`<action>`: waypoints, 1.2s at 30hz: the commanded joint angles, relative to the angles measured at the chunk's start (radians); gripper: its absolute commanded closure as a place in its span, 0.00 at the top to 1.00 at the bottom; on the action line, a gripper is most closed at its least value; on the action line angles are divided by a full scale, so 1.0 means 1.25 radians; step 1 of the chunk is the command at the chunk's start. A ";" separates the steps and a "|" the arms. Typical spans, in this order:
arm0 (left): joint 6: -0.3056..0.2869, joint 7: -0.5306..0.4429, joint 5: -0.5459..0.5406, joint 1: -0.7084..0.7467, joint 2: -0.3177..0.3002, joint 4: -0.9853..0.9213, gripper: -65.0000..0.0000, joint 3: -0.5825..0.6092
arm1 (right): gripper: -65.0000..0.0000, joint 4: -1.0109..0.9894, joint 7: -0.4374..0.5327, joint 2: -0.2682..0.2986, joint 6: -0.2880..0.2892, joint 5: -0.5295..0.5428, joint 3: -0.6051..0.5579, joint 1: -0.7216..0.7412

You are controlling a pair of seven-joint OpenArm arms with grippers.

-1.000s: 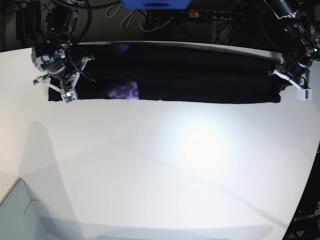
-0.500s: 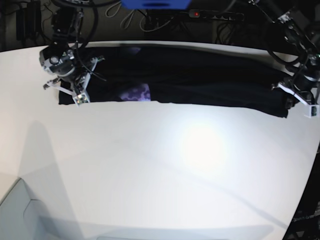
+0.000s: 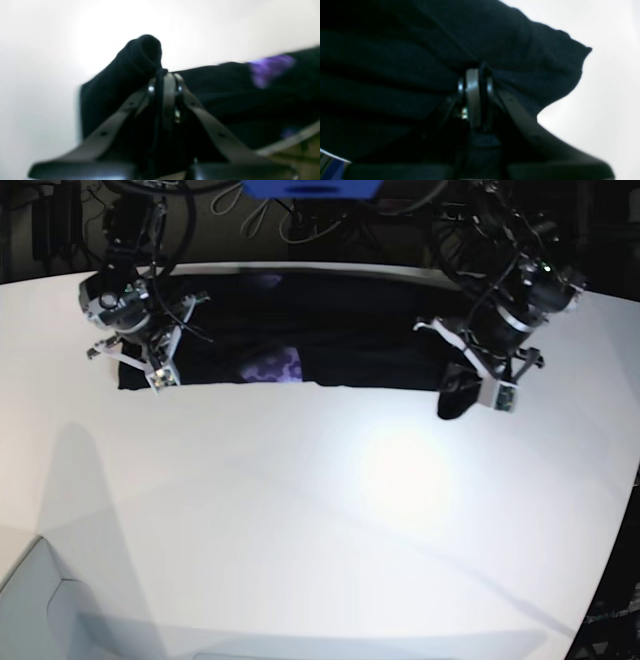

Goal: Layout the t-shirt on the table in an organized manner, then fold the t-shirt properly
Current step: 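Move the left gripper to the shirt's middle and grasp the fold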

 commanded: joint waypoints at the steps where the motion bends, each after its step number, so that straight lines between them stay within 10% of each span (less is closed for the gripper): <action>1: -0.002 -0.016 -0.020 0.006 0.002 0.014 0.00 0.033 | 0.00 -0.005 -0.029 -0.002 0.012 -0.003 -0.001 -0.008; 36: 0.083 -0.025 -0.008 -0.043 -0.014 -0.115 0.01 0.358 | 0.00 -0.005 -0.031 -0.018 0.012 -0.003 -0.001 -0.012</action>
